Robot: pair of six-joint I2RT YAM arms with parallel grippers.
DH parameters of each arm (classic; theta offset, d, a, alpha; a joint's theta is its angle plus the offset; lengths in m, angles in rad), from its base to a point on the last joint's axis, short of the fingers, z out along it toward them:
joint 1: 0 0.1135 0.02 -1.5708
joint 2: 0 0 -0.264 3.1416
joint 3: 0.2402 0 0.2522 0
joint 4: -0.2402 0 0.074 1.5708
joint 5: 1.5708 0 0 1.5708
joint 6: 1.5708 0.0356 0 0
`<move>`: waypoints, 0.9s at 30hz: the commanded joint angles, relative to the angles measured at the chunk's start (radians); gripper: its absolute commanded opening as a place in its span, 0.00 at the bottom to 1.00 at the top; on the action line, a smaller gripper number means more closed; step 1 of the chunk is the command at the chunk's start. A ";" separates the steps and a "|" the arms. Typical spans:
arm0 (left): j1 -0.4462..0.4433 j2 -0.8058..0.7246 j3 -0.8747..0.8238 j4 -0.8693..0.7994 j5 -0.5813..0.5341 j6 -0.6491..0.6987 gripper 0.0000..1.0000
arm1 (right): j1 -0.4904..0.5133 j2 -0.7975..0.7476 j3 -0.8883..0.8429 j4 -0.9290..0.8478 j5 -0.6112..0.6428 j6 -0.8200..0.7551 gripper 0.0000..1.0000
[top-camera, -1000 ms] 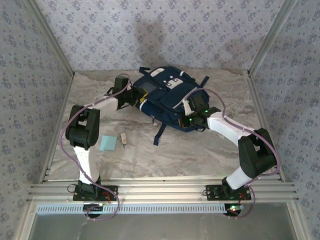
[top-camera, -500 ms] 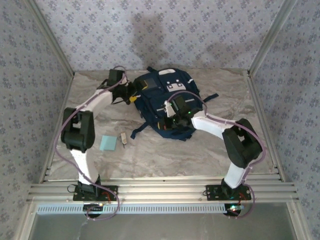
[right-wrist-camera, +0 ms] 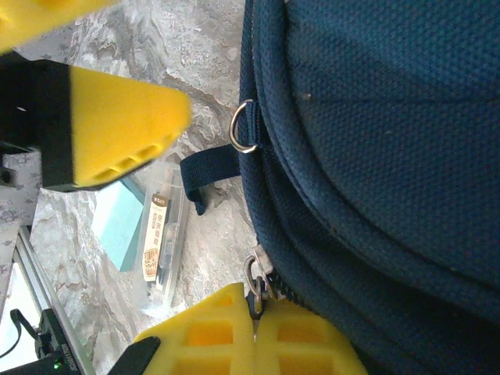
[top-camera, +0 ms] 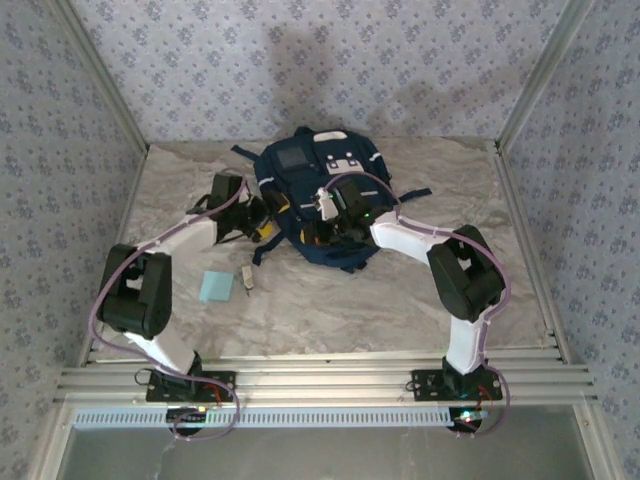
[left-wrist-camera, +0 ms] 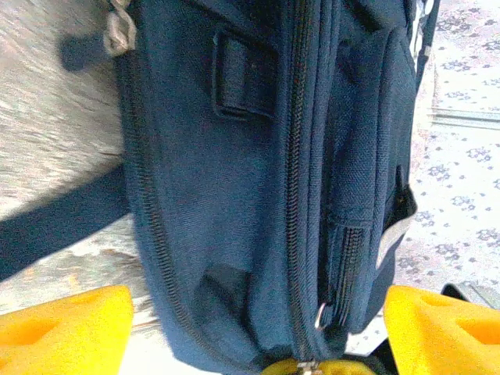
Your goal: Pack books, pencil case, and school supplies into a backpack
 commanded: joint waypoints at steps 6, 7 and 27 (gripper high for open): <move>-0.073 0.093 0.023 0.230 0.033 -0.128 0.59 | 0.027 -0.035 0.016 0.060 -0.064 0.008 0.00; -0.082 0.105 0.019 0.244 0.036 -0.136 0.53 | 0.027 -0.035 0.014 0.063 -0.064 0.011 0.00; -0.041 0.121 0.036 0.170 0.073 -0.056 0.00 | -0.146 -0.128 -0.017 -0.423 0.095 -0.312 0.00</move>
